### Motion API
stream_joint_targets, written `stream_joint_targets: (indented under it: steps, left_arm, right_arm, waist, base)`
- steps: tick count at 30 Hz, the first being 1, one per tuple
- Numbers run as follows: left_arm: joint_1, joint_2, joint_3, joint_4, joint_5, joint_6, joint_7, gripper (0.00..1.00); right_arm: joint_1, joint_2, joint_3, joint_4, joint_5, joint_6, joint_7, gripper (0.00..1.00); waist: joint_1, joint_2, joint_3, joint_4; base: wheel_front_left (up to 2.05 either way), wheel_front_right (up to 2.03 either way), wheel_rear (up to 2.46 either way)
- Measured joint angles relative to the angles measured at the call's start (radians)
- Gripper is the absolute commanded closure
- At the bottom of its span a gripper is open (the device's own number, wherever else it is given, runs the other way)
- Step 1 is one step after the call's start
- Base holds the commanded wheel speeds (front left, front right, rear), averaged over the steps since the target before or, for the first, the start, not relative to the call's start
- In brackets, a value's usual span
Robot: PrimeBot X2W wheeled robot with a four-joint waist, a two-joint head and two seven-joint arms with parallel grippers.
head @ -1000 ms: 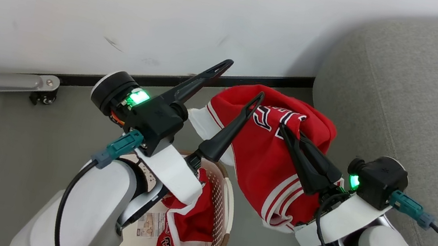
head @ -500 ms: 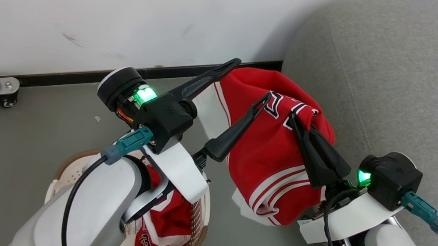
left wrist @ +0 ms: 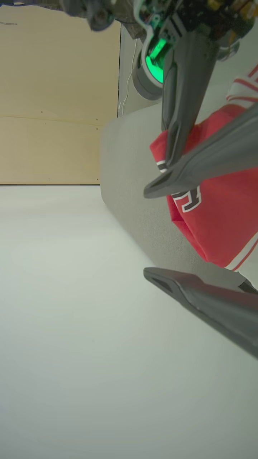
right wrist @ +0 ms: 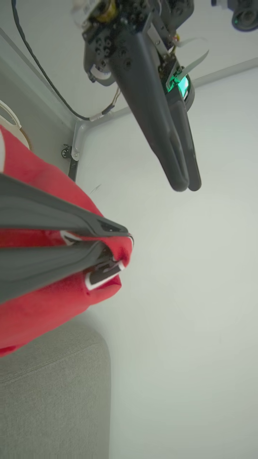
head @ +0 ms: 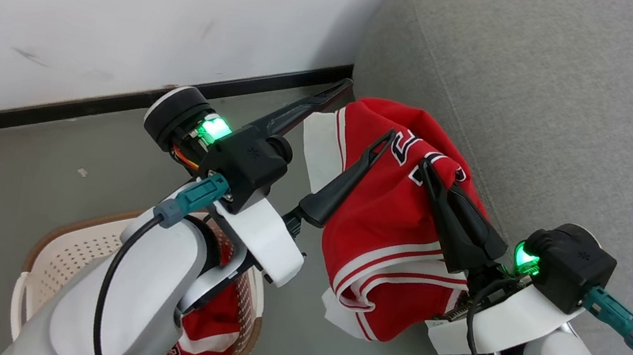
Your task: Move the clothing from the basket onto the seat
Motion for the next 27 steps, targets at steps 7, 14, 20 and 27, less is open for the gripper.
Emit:
stream_joint_targets:
  steps: [7, 14, 20, 27]
  left_arm:
    - [0.000, 0.021, 0.003, -0.003, 0.000, 0.000, 0.005, 0.00]
    - [0.000, 0.024, 0.010, -0.011, 0.001, 0.005, 0.021, 0.00]
    - [0.002, 0.026, 0.011, -0.024, 0.002, 0.019, 0.044, 0.00]
    - [0.013, 0.031, 0.015, -0.049, 0.008, 0.045, 0.062, 0.00]
  right_arm:
    - [-0.001, 0.005, 0.000, -0.002, 0.007, 0.000, 0.000, 1.00]
    - [-0.031, -0.015, -0.031, 0.002, -0.001, 0.000, 0.000, 1.00]
    - [-0.150, -0.066, -0.108, 0.017, -0.013, 0.000, 0.000, 1.00]
    - [-0.288, -0.124, -0.206, 0.085, -0.003, 0.000, 0.000, 1.00]
  waist:
    - [0.0000, 0.0000, 0.017, -0.047]
    - [0.0000, 0.0000, 0.040, -0.068]
    - [0.0000, 0.0000, 0.073, -0.067]
    - [0.0000, 0.0000, 0.119, -0.050]
  base:
    - [0.00, 0.00, 0.00]
    - [0.00, 0.00, 0.00]
    - [0.00, 0.00, 0.00]
    - [0.00, 0.00, 0.00]
